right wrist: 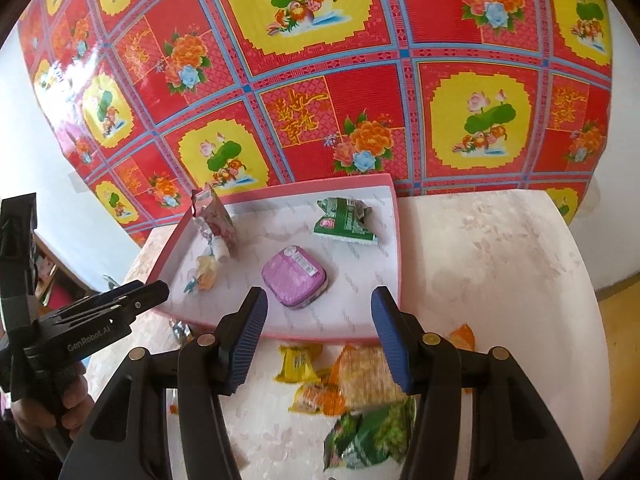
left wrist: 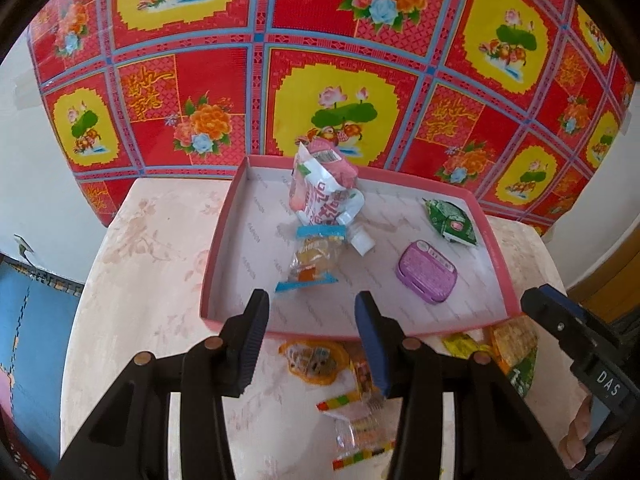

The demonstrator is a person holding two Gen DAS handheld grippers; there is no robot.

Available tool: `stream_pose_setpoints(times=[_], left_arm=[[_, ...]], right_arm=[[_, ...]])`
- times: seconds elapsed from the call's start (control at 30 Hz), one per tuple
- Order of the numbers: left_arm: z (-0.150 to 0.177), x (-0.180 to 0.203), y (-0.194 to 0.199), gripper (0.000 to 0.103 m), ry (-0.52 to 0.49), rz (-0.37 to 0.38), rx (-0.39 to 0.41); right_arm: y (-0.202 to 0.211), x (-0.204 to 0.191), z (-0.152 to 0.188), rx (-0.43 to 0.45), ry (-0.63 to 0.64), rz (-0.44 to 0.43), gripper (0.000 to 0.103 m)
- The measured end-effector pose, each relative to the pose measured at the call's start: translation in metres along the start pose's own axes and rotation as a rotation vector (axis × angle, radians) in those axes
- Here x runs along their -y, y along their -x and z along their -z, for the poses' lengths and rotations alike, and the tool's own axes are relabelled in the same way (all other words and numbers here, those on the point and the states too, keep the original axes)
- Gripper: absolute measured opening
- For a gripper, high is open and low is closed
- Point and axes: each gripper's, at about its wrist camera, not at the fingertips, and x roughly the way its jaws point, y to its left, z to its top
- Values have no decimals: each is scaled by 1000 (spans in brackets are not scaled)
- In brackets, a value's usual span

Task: Organize snacks
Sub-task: 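Withdraw both grippers from the tray toward the remaining snacks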

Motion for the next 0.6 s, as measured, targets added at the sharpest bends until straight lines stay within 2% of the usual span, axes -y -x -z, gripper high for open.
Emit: stream_pose_setpoints(times=[0.6], left_arm=[[37,2,14,47,12,26,-53]], right_arm=[[17,8,39,-47,-17,13,55]])
